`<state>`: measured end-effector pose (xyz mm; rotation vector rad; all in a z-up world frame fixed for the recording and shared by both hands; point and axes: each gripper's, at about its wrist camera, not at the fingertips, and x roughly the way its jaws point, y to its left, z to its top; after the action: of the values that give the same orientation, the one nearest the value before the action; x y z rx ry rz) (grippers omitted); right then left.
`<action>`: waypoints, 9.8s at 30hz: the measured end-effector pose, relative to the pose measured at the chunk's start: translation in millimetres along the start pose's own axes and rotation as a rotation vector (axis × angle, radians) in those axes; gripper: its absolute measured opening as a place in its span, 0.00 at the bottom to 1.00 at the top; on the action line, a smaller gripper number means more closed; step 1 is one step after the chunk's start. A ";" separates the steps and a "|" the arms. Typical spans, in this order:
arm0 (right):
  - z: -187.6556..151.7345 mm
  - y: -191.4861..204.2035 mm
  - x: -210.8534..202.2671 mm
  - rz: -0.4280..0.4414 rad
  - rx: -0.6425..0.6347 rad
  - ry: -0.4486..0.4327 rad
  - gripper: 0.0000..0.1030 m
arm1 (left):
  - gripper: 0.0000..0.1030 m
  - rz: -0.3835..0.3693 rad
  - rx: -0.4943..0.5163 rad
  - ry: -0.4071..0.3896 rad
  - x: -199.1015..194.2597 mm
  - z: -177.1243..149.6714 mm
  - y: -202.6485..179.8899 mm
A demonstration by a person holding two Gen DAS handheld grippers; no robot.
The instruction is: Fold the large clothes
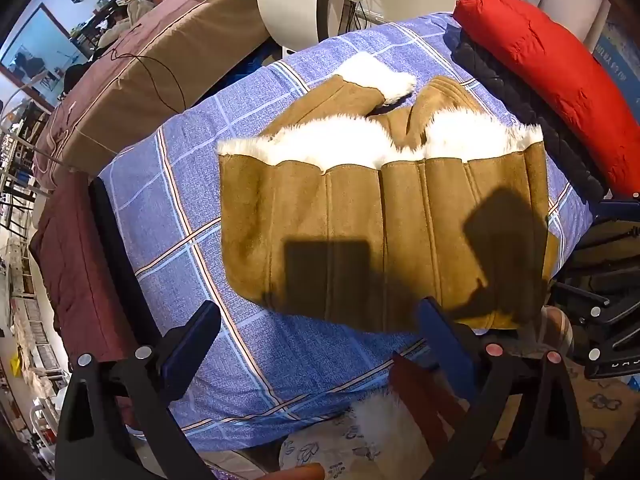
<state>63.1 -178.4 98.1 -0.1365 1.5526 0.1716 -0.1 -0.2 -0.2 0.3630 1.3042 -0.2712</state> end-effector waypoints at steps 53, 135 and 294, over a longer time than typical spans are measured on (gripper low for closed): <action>-8.3 -2.0 12.2 -0.022 0.001 0.060 0.94 | 0.94 -0.004 0.014 0.054 10.5 -4.6 -5.3; 172.8 -174.3 140.6 0.395 0.604 -0.101 0.94 | 0.92 -0.111 0.155 0.294 260.1 248.4 63.0; 109.5 29.6 128.5 0.467 0.006 -0.068 0.08 | 0.16 -0.228 -0.526 -0.019 84.3 -102.4 224.0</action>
<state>166.1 -125.0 -28.1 0.2379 1.4972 0.5331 18.2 246.8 -80.4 -0.2349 1.3448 -0.1133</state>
